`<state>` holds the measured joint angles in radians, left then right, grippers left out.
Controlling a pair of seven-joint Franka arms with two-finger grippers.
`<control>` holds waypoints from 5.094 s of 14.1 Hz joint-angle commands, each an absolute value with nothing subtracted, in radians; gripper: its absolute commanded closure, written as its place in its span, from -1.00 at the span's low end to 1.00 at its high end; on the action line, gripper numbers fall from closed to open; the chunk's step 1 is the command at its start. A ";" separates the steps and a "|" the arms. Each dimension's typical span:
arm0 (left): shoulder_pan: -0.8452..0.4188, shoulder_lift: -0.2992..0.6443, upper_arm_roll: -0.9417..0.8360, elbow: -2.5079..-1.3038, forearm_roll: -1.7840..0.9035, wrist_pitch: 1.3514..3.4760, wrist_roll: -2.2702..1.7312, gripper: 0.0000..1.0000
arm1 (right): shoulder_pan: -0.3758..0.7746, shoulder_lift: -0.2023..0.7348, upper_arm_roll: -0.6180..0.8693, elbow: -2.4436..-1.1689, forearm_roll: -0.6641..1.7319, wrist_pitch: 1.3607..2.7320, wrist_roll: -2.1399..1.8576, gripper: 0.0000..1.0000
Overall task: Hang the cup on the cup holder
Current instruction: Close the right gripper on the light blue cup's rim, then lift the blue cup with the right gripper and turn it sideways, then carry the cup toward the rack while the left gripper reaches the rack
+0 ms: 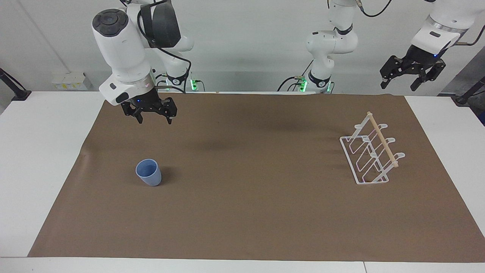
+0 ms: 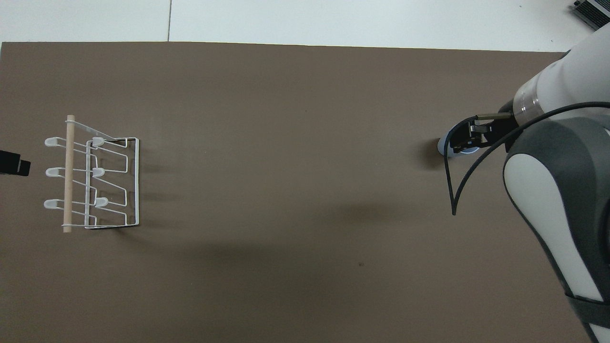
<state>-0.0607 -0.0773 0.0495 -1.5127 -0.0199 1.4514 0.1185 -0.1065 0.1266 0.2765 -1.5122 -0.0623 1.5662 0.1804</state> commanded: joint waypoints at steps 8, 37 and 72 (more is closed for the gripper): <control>-0.061 -0.107 0.051 -1.554 -0.003 1.439 0.109 -1.00 | -0.156 0.086 0.276 -1.525 -0.009 1.539 0.181 -1.00; -0.074 -0.115 0.049 -1.555 -0.003 1.420 0.120 -1.00 | -0.199 0.198 0.273 -2.051 -0.072 2.418 -0.004 -1.00; -0.087 -0.192 0.044 -1.709 -0.029 1.520 0.266 -1.00 | -0.083 0.020 0.431 -1.614 0.737 1.879 0.119 1.00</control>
<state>-0.0748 -0.1255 0.0378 -1.6055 -0.0221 1.4524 0.1891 -0.1184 0.0233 0.4255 -1.6069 0.6167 1.8247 0.0531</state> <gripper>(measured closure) 0.000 0.943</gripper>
